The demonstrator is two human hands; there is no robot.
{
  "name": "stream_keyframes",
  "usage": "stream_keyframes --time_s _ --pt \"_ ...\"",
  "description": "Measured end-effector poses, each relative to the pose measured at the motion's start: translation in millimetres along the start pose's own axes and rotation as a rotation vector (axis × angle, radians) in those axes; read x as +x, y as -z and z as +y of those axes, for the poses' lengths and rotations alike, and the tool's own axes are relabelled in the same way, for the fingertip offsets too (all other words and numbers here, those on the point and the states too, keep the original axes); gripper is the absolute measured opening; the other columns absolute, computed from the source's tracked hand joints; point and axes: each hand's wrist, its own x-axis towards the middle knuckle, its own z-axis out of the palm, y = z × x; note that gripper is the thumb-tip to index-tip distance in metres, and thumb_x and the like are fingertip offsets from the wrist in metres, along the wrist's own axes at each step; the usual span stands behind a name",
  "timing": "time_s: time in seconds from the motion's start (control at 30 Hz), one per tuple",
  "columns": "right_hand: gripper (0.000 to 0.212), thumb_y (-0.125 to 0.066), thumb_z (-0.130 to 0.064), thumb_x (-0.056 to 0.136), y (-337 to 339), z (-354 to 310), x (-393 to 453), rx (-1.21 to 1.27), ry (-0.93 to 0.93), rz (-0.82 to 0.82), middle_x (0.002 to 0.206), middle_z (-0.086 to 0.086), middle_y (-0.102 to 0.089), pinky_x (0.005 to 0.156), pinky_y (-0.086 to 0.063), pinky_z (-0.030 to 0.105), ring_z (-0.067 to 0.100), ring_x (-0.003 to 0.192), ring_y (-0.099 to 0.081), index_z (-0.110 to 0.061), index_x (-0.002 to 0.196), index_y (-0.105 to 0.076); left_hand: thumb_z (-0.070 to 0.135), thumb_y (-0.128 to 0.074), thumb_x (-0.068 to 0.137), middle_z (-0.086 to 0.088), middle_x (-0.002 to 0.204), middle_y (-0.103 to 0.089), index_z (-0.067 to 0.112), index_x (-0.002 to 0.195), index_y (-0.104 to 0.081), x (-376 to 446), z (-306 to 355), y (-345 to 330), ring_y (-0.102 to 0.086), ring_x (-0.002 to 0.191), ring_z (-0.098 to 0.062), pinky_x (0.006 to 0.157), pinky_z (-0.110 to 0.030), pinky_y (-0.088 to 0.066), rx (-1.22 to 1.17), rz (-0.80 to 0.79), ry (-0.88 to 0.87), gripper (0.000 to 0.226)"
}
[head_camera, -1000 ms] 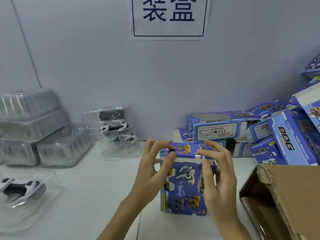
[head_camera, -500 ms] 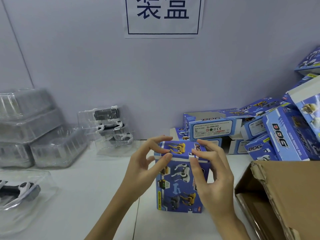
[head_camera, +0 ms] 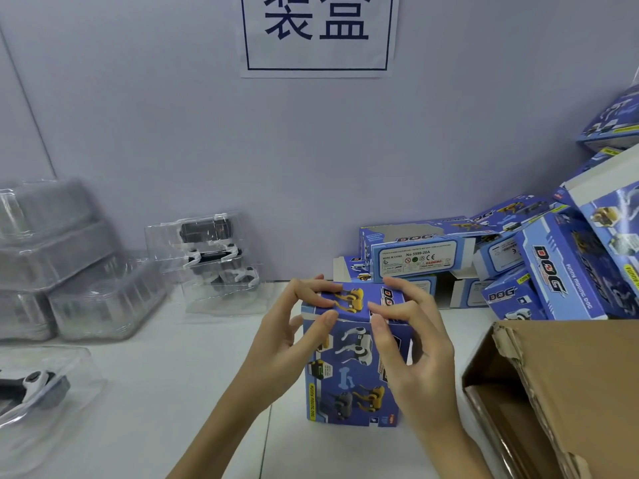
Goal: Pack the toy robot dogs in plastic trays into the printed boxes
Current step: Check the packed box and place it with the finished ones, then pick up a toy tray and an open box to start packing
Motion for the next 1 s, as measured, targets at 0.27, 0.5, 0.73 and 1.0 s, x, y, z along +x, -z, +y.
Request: stream_keyframes --time_s 0.27,0.5,0.73,1.0 --pt "0.025 -0.061 -0.033 0.101 -3.5 4.4 -2.8 -0.089 0.038 0.001 0.141 -0.001 -0.055 0.081 -0.055 0.009 0.017 0.136 -0.052 -0.018 0.120 -0.067 0.032 -0.072 0.092 -0.005 0.130 -0.072 0.029 0.098 -0.070 -0.4 -3.9 -2.9 -0.051 0.143 -0.024 0.082 -0.050 -0.058 0.019 0.087 -0.107 0.007" --pt "0.036 -0.055 -0.057 0.100 -9.2 1.7 -6.2 -0.003 -0.046 0.010 0.145 -0.011 -0.051 0.074 -0.064 0.025 0.022 0.138 -0.052 -0.040 0.132 -0.055 0.037 -0.058 0.100 0.000 0.144 -0.066 0.022 0.111 -0.073 -2.6 -3.6 6.2 -0.043 0.150 -0.019 0.100 -0.053 -0.057 -0.059 0.032 -0.006 0.023" --pt "0.050 -0.066 -0.027 0.098 -9.2 5.1 -9.9 0.114 -0.119 -0.004 0.146 -0.009 -0.050 0.073 -0.065 0.032 0.025 0.133 -0.058 -0.041 0.141 -0.047 0.027 -0.066 0.099 -0.012 0.136 -0.070 0.012 0.095 -0.052 0.4 0.7 5.4 -0.050 0.146 -0.028 0.100 -0.065 -0.054 -0.150 0.072 -0.024 0.020" --pt "0.046 -0.063 -0.044 0.097 -12.3 1.7 -9.9 -0.026 -0.031 0.015 0.151 -0.011 -0.046 0.081 -0.062 0.024 0.023 0.142 -0.048 -0.040 0.139 -0.047 0.019 -0.059 0.102 -0.012 0.134 -0.071 0.012 0.089 -0.047 -0.1 4.8 11.7 -0.051 0.144 -0.028 0.084 -0.058 -0.062 -0.069 -0.016 -0.048 0.019"
